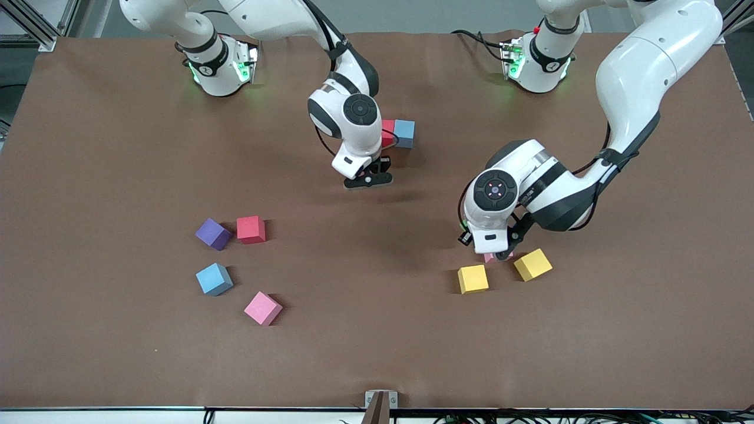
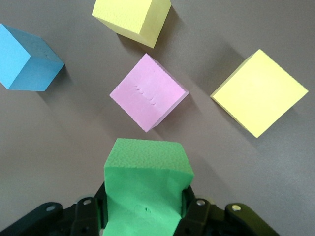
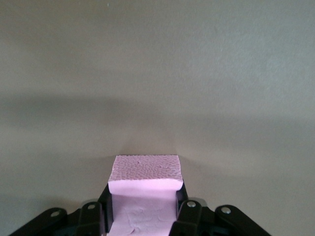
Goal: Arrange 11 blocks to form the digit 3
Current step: 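Carry the pink cube with the right gripper toward the orange cube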
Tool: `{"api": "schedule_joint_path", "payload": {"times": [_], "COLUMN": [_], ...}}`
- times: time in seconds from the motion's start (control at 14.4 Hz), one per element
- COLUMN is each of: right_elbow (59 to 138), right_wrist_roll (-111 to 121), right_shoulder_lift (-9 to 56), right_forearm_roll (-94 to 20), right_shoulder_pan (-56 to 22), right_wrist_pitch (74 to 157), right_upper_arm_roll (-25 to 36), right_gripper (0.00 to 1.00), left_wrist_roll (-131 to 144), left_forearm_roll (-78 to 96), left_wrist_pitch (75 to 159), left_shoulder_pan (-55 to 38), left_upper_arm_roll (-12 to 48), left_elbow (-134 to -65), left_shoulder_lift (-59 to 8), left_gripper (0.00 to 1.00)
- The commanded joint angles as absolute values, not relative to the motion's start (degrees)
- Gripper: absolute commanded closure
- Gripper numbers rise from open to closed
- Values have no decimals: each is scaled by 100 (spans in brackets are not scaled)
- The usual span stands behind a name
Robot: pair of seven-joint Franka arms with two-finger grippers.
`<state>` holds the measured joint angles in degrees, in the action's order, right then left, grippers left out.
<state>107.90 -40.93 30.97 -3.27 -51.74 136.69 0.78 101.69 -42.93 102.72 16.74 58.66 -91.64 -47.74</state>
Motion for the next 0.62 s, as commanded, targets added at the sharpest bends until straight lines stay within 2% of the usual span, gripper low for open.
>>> {"api": "schedule_joint_path", "payload": {"times": [0.0, 0.56], "right_elbow": [11127, 11171], "right_wrist_roll": [-4043, -4069], "right_shoulder_lift": [2804, 2786], "right_forearm_roll": [-475, -475], "right_shoulder_pan": [-5256, -5265], "right_wrist_pitch": [13720, 13729], "right_upper_arm_roll": [70, 70], "right_gripper": [100, 100], "left_wrist_roll": [10099, 10213], "left_forearm_roll": [-4298, -4228], "left_wrist_pitch": [10213, 10204], "left_shoulder_pan": [1661, 1582], "left_upper_arm_roll": [5854, 5862], "left_elbow": [-9044, -9044], "left_shoulder_lift": [-4773, -4781], "left_gripper": [73, 73]}}
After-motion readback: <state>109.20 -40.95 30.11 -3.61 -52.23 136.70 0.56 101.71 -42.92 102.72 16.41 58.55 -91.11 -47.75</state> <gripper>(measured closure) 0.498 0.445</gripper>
